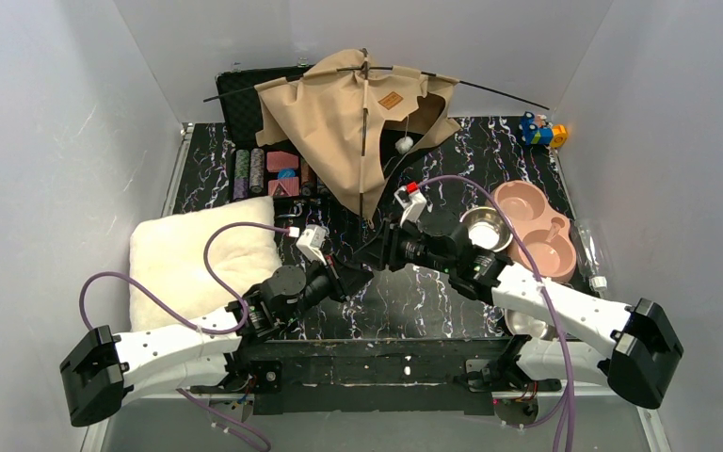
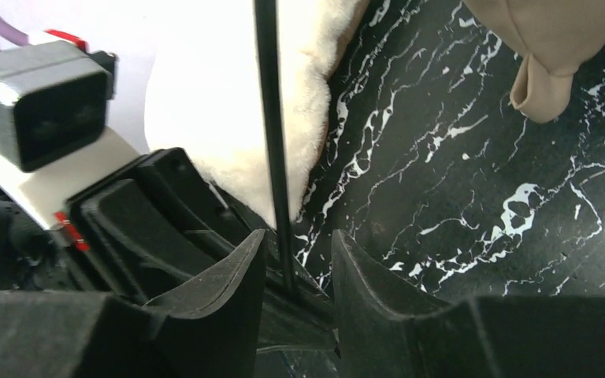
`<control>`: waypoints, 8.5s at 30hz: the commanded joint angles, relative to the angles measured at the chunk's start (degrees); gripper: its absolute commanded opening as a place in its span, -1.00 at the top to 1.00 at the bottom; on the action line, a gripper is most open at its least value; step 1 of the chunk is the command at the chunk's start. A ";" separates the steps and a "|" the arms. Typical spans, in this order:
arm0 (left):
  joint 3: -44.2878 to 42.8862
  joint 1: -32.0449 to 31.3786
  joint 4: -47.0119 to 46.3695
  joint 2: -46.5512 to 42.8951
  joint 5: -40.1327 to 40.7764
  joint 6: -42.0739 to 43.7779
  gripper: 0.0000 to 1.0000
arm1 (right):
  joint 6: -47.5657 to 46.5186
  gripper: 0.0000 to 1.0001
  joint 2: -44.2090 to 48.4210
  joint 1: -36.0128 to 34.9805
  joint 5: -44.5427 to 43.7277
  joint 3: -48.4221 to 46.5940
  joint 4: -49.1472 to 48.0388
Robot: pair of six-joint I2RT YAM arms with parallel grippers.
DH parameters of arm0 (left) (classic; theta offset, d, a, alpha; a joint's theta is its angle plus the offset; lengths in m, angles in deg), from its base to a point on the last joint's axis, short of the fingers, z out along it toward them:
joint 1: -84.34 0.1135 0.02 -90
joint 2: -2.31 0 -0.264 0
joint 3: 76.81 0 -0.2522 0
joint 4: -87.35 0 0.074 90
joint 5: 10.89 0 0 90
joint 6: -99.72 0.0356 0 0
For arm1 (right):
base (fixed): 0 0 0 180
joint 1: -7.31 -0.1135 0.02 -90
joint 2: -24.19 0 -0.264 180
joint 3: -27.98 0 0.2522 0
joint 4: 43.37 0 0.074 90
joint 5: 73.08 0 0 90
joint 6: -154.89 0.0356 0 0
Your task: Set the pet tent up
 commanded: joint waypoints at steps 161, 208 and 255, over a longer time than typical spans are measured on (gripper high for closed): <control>-8.07 23.52 -14.00 16.63 -25.80 -9.02 1.00 | -16.60 0.97 -12.85 14.74 -4.44 -7.10 -32.39; -9.45 23.52 -17.92 21.01 -22.05 -13.94 1.00 | -16.87 0.97 -13.55 7.45 -17.52 -5.52 -30.68; -10.28 24.12 -0.60 10.08 -20.45 -8.07 -0.63 | -16.65 0.88 -3.75 -6.36 -38.56 4.81 -12.09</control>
